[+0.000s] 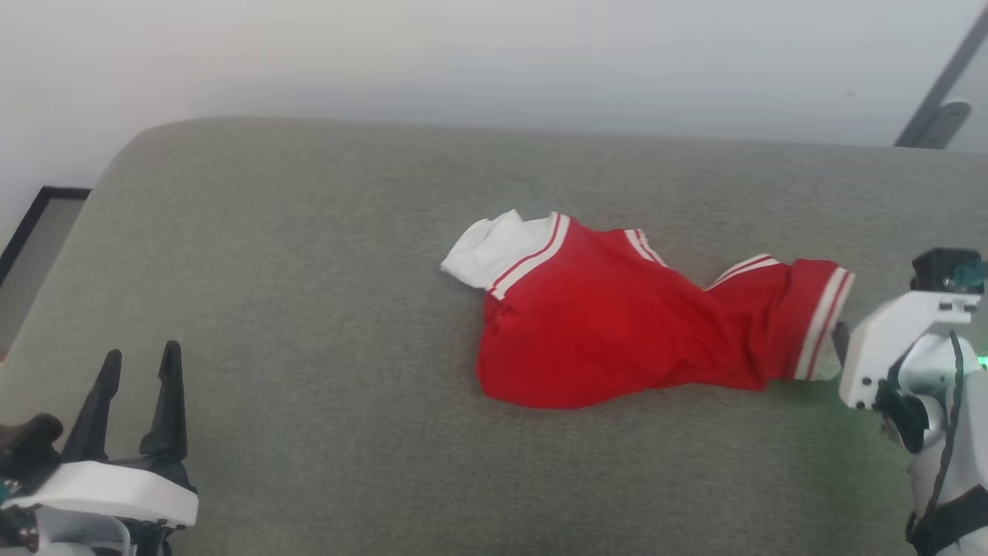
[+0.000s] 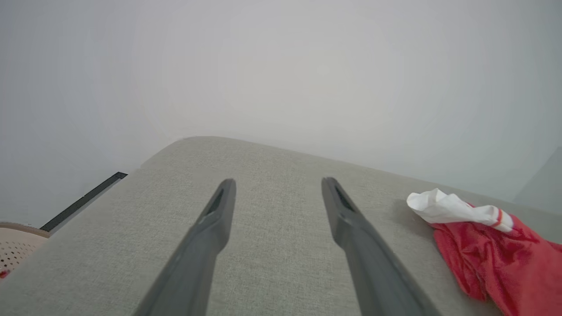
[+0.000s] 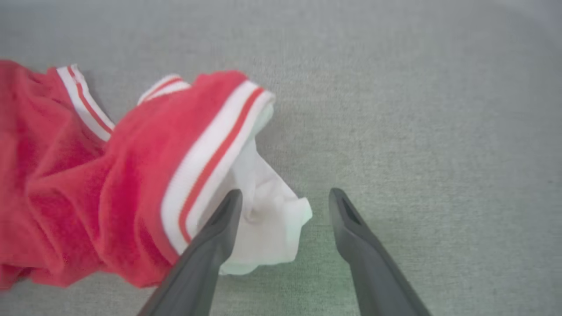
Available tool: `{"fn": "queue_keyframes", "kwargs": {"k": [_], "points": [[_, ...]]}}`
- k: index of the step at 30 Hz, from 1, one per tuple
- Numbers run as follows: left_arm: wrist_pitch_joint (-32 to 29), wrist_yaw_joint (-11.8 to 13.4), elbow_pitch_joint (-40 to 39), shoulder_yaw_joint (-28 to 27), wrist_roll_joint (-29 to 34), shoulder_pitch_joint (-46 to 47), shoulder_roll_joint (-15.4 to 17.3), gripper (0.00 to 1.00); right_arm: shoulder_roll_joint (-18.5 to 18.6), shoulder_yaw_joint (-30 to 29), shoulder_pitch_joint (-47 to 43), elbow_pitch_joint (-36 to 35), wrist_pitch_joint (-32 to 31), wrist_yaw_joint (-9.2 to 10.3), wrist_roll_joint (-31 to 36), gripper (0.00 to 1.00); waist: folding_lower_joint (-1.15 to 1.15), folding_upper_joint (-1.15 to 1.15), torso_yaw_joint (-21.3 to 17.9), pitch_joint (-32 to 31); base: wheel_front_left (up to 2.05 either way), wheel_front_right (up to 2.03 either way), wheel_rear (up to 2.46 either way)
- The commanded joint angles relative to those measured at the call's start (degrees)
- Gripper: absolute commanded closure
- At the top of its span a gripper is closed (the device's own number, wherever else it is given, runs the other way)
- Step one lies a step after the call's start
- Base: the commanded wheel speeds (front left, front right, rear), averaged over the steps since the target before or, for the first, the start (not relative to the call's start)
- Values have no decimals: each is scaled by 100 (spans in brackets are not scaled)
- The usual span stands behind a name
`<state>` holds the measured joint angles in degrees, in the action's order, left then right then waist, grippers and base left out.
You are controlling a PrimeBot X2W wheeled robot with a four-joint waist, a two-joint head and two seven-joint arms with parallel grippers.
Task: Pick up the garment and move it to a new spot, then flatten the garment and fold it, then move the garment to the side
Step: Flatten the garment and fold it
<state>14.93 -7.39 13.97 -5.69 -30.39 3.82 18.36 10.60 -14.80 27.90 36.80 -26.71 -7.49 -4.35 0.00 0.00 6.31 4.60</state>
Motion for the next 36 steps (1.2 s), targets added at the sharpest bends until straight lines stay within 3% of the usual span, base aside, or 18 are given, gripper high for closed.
{"fn": "queue_keyframes", "kwargs": {"k": [1, 11, 20, 29, 36], "points": [[-50, -9, -29, 41, -57, 7, 87, 0, -5, 97, 25, -136, 147, -1, -98, 0, 0, 0, -101, -58, 0, 0, 0], [-593, -9, -314, 310, -506, 208, 585, 0, -194, 881, -323, -1433, 1539, -1, -393, 0, 0, 0, -722, -101, 0, 0, 0], [-1488, -9, -327, 796, -1092, 820, 1140, 0, -484, 1163, -661, -2282, 2475, -1, -28, 0, 0, 0, -1251, 83, 0, 0, 0], [-3114, -9, 128, 1353, -1641, 1805, 1613, 0, -732, 1297, -941, -2674, 2811, -1, 102, 0, 0, 0, -1690, 491, 0, 0, 0], [-4119, 37, 642, 1642, -1825, 2596, 1754, 0, -778, 1378, -1008, -2751, 2869, -1, -27, 0, 0, 0, -1940, 822, 0, 0, 0]]}}
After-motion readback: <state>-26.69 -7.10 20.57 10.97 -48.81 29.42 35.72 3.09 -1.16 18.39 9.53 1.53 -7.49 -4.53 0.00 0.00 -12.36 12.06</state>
